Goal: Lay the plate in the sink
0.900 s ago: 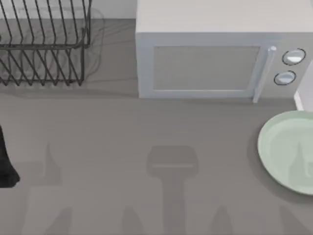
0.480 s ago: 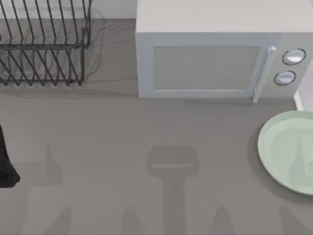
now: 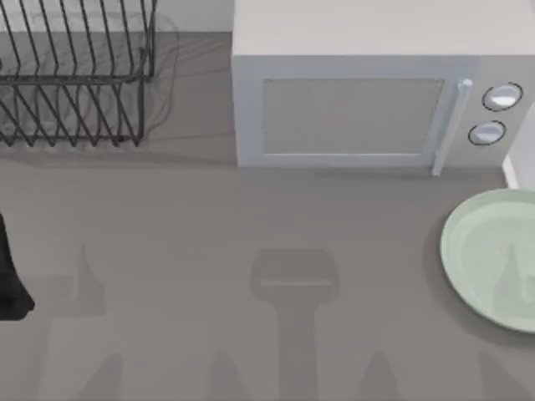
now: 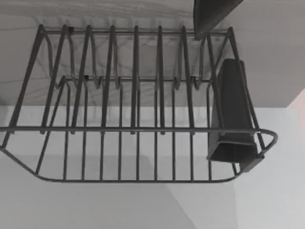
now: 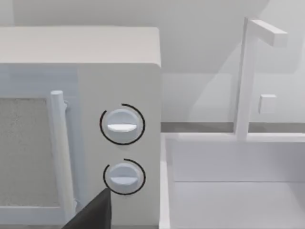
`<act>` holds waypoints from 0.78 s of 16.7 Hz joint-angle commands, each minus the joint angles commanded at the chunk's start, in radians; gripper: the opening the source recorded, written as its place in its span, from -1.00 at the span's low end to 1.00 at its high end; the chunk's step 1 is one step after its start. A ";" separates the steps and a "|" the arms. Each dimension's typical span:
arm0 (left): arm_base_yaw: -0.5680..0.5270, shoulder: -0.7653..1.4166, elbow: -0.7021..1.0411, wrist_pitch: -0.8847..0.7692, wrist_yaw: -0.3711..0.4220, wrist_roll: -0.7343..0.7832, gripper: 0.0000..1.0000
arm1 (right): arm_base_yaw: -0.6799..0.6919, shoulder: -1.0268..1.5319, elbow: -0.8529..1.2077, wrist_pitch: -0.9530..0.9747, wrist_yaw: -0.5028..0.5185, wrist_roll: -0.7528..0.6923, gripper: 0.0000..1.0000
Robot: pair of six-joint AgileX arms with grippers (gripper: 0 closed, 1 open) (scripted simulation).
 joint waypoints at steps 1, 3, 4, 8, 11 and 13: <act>0.000 0.000 0.000 0.000 0.000 0.000 1.00 | 0.000 0.000 0.000 0.000 0.000 0.000 1.00; 0.000 0.000 0.000 0.000 0.000 0.000 1.00 | 0.000 0.000 0.000 0.000 0.000 0.000 1.00; 0.000 0.000 0.000 0.000 0.000 0.000 1.00 | 0.000 0.000 0.000 0.000 0.000 0.000 1.00; 0.000 0.000 0.000 0.000 0.000 0.000 1.00 | 0.000 0.000 0.000 0.000 0.000 0.000 1.00; 0.000 0.000 0.000 0.000 0.000 0.000 1.00 | 0.007 0.031 0.031 -0.023 0.000 0.008 1.00; 0.000 0.000 0.000 0.000 0.000 0.000 1.00 | 0.023 0.105 0.100 -0.076 0.000 0.026 1.00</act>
